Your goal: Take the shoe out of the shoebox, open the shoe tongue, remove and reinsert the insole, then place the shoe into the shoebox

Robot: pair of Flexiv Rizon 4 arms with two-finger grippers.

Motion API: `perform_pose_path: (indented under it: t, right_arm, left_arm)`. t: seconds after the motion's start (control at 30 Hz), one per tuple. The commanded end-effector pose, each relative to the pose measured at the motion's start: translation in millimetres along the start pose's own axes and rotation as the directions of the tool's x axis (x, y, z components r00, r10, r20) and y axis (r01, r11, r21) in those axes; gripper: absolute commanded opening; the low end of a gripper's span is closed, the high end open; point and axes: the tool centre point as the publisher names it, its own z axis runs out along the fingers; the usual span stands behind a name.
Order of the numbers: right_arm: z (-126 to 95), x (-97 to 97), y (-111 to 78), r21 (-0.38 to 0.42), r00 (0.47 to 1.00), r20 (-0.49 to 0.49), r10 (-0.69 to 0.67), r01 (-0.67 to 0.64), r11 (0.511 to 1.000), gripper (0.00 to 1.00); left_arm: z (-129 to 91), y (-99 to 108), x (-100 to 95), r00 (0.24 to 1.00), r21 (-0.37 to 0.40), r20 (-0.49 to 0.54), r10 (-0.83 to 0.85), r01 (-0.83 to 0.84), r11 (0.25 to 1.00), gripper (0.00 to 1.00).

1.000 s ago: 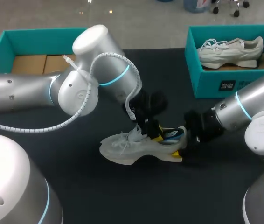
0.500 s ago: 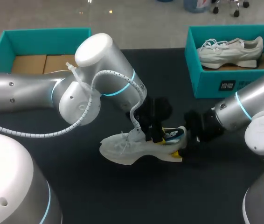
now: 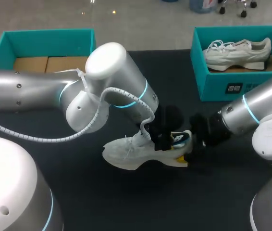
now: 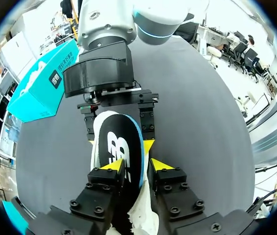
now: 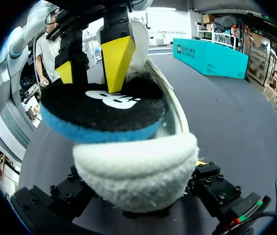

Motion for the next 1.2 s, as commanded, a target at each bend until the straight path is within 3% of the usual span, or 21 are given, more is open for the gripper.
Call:
perform_pose_path:
  t: [0.03, 0.5, 0.9, 1.2]
  right_arm:
    - [5, 0.6, -2.2, 0.002, 1.000, 0.001, 0.000, 0.000, 1.000, 0.00]
    - [5, 0.6, -2.2, 0.002, 1.000, 0.001, 0.000, 0.000, 1.000, 0.00]
    - [5, 0.6, -2.2, 0.002, 1.000, 0.001, 0.000, 0.000, 1.000, 0.00]
    - [5, 0.6, -2.2, 0.002, 1.000, 0.001, 0.000, 0.000, 1.000, 0.00]
  left_arm:
    - [1, -2, 0.7, 1.000, -0.004, 0.004, 0.002, -0.002, 1.000, 0.33]
    - [7, 3, -1.6, 0.996, -0.049, 0.093, 0.002, 0.002, 0.999, 0.33]
    - [3, 9, -3.7, 0.992, -0.033, 0.126, -0.021, 0.025, 0.999, 0.24]
    - [-3, 12, -8.7, 0.989, -0.024, 0.143, -0.042, 0.045, 0.999, 0.00]
